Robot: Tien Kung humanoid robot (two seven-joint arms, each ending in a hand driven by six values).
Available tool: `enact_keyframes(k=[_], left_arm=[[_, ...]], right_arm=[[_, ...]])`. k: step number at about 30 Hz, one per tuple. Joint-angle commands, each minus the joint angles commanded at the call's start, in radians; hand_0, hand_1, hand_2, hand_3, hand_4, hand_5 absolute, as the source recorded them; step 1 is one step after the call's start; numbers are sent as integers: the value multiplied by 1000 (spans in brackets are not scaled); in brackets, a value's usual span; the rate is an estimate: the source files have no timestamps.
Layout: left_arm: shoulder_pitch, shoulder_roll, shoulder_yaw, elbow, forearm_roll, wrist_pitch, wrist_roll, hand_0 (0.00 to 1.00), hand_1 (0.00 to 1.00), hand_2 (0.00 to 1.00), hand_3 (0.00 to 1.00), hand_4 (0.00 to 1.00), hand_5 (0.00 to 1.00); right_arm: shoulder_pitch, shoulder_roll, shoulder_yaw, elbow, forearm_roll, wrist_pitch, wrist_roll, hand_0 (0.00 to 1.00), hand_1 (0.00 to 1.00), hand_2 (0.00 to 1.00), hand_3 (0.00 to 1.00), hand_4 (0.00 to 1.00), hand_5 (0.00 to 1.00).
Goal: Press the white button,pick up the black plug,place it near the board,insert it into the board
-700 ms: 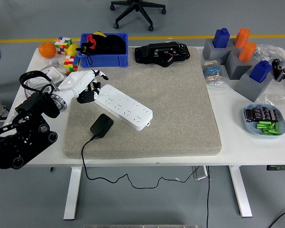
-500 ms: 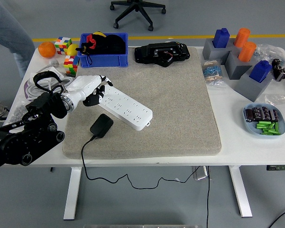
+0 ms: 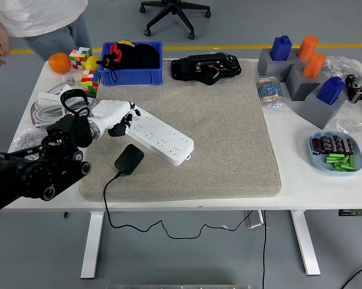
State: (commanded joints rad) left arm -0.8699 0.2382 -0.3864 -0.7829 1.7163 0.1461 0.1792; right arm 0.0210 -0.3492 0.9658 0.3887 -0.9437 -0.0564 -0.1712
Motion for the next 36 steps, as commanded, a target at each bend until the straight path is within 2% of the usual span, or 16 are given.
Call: enact_keyframes(k=[4, 7, 19, 27, 33, 36], left_arm=[[-17, -22, 10, 53, -3, -16, 16, 83, 141, 156, 723, 2, 2], [-24, -28, 29, 71, -7, -19, 17, 77, 142, 156, 713, 2, 2], [-40, -38, 85, 104, -24, -32, 20, 72, 140, 154, 706, 2, 2], [-43, -38, 115, 100, -27, -35, 19, 71, 140, 155, 703, 2, 2], [-34, -29, 65, 80, -9, -25, 16, 70, 140, 155, 701, 2, 2], [-33, -19, 34, 62, 9, -33, 31, 70, 141, 156, 701, 2, 2]], right_arm=[[1, -2, -5, 1, 1, 0, 1, 643, 612, 653, 623, 670, 412], [0, -2, -7, 1, 1, 0, 1, 643, 612, 653, 623, 669, 413], [-2, -3, -9, 0, 1, -2, 2, 643, 610, 653, 623, 669, 413], [-4, -2, -8, -1, 1, -3, 2, 643, 610, 652, 623, 669, 413], [-9, 1, -2, -1, 0, -4, 2, 643, 610, 652, 623, 669, 412], [-11, 2, 0, -1, -1, -3, 2, 643, 610, 653, 623, 669, 412]])
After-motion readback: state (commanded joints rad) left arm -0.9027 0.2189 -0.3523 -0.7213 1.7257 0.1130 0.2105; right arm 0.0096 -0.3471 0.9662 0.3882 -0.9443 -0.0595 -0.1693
